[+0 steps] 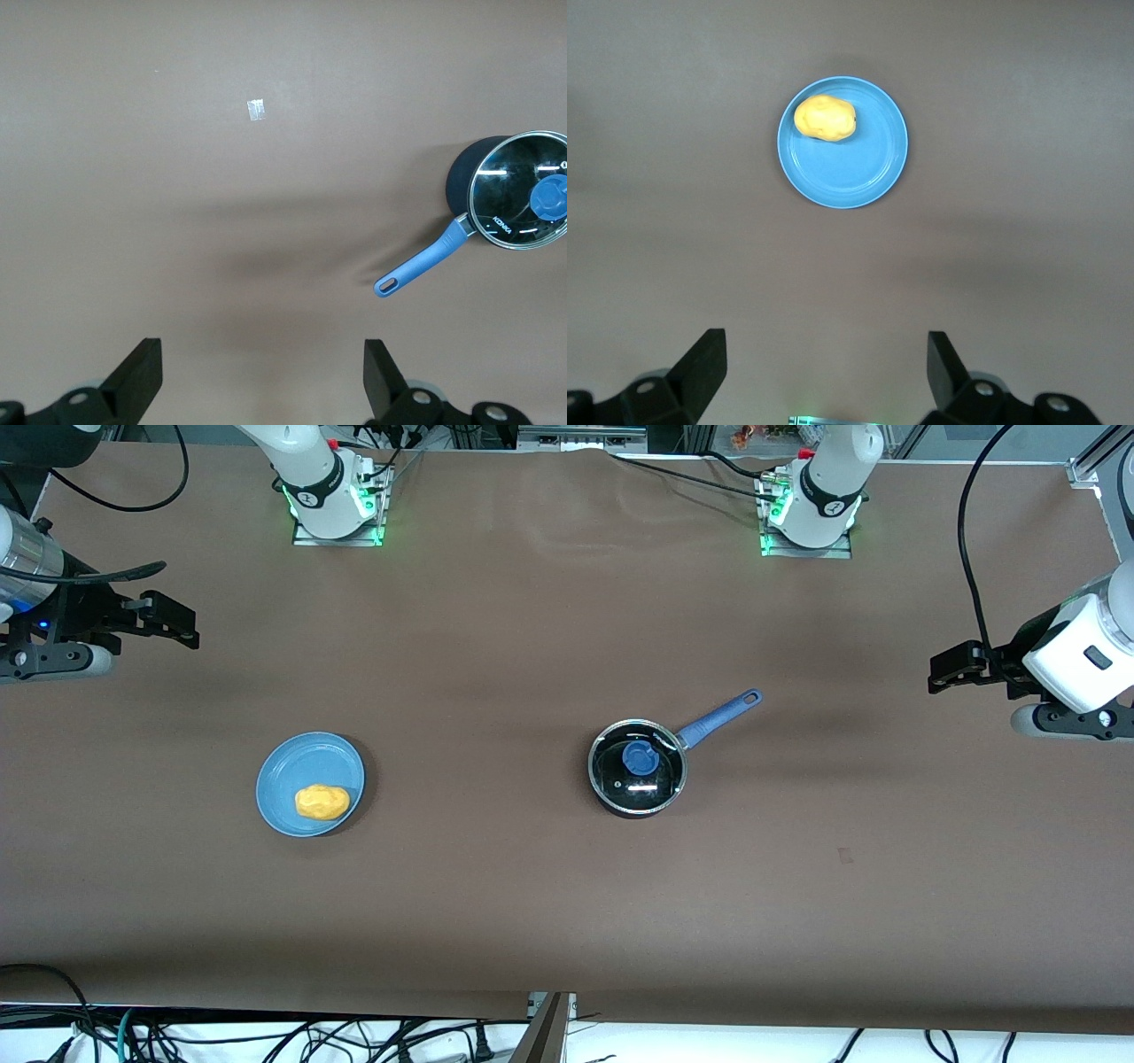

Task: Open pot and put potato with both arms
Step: 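Move the left gripper toward the glass lid on the saucepan, then lower the left gripper and grasp the blue lid knob, then lift the lid with the left gripper while the right gripper reaches the potato, then carry the lid aside with the left gripper while the right gripper grasps potato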

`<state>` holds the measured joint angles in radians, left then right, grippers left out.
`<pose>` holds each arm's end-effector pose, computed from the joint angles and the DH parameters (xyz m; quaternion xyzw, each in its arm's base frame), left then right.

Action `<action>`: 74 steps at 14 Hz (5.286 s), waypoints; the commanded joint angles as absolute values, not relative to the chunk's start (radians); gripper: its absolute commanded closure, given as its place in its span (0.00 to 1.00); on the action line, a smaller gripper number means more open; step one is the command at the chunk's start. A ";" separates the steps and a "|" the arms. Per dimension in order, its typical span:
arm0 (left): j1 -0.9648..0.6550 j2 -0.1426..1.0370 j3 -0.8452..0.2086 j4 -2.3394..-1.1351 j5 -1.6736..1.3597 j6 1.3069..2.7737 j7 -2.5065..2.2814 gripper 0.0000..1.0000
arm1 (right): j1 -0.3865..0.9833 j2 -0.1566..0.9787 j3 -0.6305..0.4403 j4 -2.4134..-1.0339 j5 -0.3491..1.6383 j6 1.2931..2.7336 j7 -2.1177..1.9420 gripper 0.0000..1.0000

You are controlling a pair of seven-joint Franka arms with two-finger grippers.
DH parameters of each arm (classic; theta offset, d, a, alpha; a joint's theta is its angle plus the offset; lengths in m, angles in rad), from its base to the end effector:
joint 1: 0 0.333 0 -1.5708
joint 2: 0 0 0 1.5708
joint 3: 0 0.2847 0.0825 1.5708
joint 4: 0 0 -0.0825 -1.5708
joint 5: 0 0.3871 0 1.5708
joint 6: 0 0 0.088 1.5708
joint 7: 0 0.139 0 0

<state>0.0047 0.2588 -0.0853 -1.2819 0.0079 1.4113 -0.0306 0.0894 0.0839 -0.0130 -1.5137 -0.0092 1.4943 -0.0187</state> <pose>0.6048 -0.0416 0.5325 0.9976 -0.0239 -0.0645 0.0035 0.5669 0.0423 0.5346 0.9975 0.0473 -0.0515 0.0066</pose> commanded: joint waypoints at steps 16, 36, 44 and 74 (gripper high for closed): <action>-0.230 0.474 -0.183 -1.365 -0.130 1.748 -0.387 0.00 | 0.083 0.063 -0.009 -1.532 -0.015 1.519 -0.032 0.00; -0.403 0.649 -0.201 -1.497 0.060 2.149 -0.462 0.00 | 0.081 0.067 -0.014 -1.532 -0.014 1.519 -0.032 0.00; -0.403 0.646 -0.202 -1.499 0.101 2.149 -0.462 0.27 | 0.087 0.211 -0.009 -1.517 -0.023 1.503 -0.032 0.00; -0.042 0.454 0.247 -1.647 -0.123 1.957 0.856 0.41 | 0.100 0.732 -0.012 -1.591 0.146 2.201 0.223 0.50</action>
